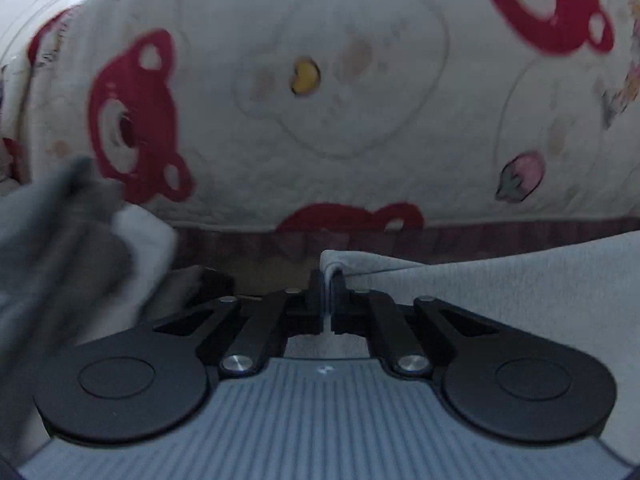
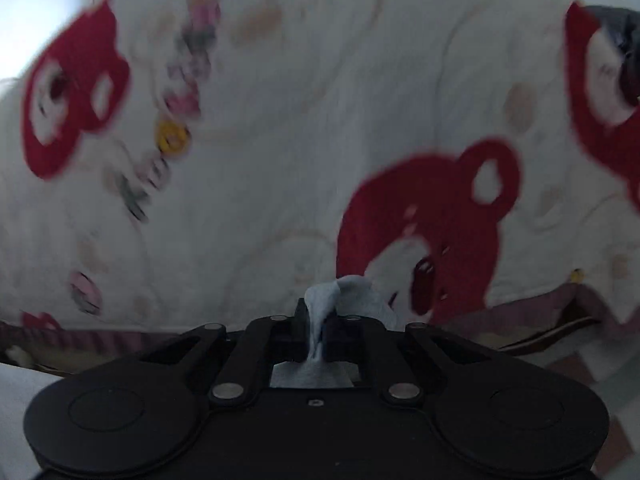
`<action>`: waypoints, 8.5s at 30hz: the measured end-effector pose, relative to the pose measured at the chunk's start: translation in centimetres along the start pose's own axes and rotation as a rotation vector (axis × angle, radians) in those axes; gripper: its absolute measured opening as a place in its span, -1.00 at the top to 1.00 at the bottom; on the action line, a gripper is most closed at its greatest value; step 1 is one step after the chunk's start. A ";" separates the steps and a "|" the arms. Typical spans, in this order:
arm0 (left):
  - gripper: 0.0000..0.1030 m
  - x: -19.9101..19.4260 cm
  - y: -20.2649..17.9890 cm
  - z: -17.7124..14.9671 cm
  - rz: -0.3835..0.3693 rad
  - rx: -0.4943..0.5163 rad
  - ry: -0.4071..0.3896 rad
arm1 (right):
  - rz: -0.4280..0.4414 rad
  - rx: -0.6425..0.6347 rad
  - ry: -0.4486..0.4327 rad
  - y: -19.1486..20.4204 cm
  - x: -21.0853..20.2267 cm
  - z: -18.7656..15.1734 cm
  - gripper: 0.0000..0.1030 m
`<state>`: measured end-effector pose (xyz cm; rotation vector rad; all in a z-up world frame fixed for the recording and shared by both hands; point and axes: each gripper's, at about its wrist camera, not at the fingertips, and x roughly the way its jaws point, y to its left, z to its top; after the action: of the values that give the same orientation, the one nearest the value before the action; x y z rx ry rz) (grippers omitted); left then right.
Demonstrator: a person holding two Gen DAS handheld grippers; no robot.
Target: Fold clothes
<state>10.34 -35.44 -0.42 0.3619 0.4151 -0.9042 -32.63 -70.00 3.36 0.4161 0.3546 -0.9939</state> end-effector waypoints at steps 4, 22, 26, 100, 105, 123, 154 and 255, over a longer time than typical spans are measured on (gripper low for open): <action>0.87 6.7 -1.4 -1.9 0.042 0.036 0.071 | -0.177 -0.037 0.150 0.0 7.5 -3.4 0.34; 0.33 9.2 0.8 -9.6 -0.153 -0.131 0.330 | -0.098 0.101 0.381 -1.1 5.6 -9.6 0.01; 0.33 7.4 1.2 -9.7 -0.159 -0.128 0.356 | -0.019 0.075 0.457 2.0 6.4 -10.8 0.01; 0.88 -10.1 17.3 -14.6 -0.603 -0.714 0.435 | 1.108 -0.598 0.626 31.7 -12.4 -23.1 0.88; 0.88 -16.6 19.1 -12.5 -0.617 -0.646 0.351 | 1.218 -0.408 0.621 29.5 -12.1 -20.1 0.88; 0.87 -20.5 18.6 -13.2 -0.463 -0.501 0.367 | 1.284 -0.492 0.708 31.7 -13.5 -21.8 0.88; 0.86 -19.5 19.9 -18.5 -0.302 -0.614 0.418 | 1.140 -0.783 0.710 32.8 -14.1 -24.8 -0.08; 0.99 -5.0 4.9 -13.1 0.097 0.160 0.250 | 0.510 -0.190 0.665 12.4 -4.5 -21.9 0.08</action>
<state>9.05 -23.14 -8.60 0.6410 0.5516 -0.8015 -26.30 -50.03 -11.33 0.6212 0.8843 -0.2964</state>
